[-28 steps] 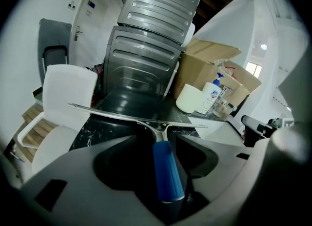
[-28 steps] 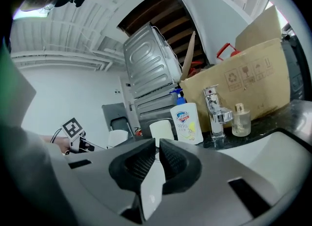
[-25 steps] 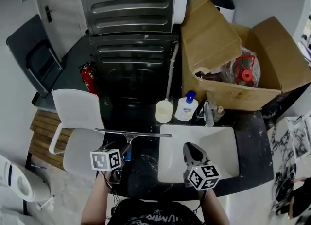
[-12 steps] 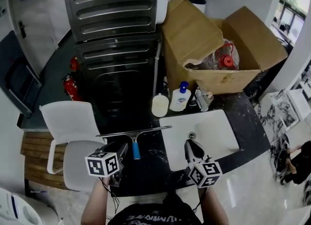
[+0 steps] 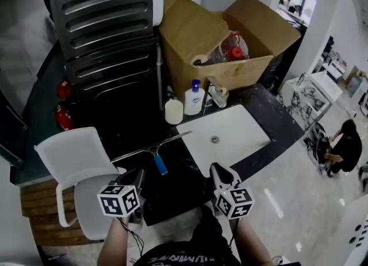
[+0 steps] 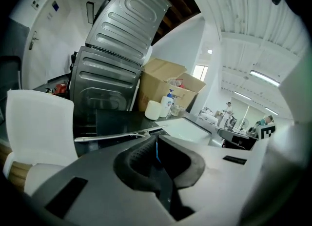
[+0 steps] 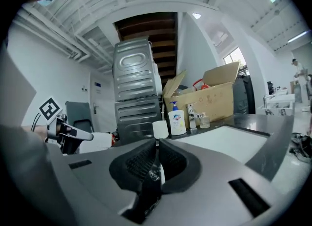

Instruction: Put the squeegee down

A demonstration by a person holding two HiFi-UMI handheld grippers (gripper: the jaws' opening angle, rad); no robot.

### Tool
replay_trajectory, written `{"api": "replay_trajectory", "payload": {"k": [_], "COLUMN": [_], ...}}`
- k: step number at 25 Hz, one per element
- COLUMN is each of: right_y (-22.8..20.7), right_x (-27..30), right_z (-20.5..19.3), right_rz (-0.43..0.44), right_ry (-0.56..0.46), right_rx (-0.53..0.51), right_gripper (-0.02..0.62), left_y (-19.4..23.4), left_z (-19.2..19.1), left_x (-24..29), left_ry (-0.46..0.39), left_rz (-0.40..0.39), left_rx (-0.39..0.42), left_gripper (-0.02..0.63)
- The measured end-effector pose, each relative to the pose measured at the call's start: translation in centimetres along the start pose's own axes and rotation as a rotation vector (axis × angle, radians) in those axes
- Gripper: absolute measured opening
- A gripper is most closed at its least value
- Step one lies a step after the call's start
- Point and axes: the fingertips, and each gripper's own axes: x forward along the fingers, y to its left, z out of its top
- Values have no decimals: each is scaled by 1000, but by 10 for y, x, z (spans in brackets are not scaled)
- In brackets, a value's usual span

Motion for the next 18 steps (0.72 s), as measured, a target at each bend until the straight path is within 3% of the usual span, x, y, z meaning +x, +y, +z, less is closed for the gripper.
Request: {"api": "replay_trajectory", "payload": {"k": [8, 18], "right_y": [50, 58], "right_x": [-90, -155], "right_z": [-27, -43], "right_rz": [-78, -125], "right_ry": [16, 4], "right_rx": [-14, -6], "right_gripper": [54, 54], "left_y": [-30, -74], "left_z": [-47, -91], "left_x": [-46, -77], "left_ry": [88, 132], "left_rz": [-127, -193], "left_rx": [61, 113], "left_gripper": [20, 20]}}
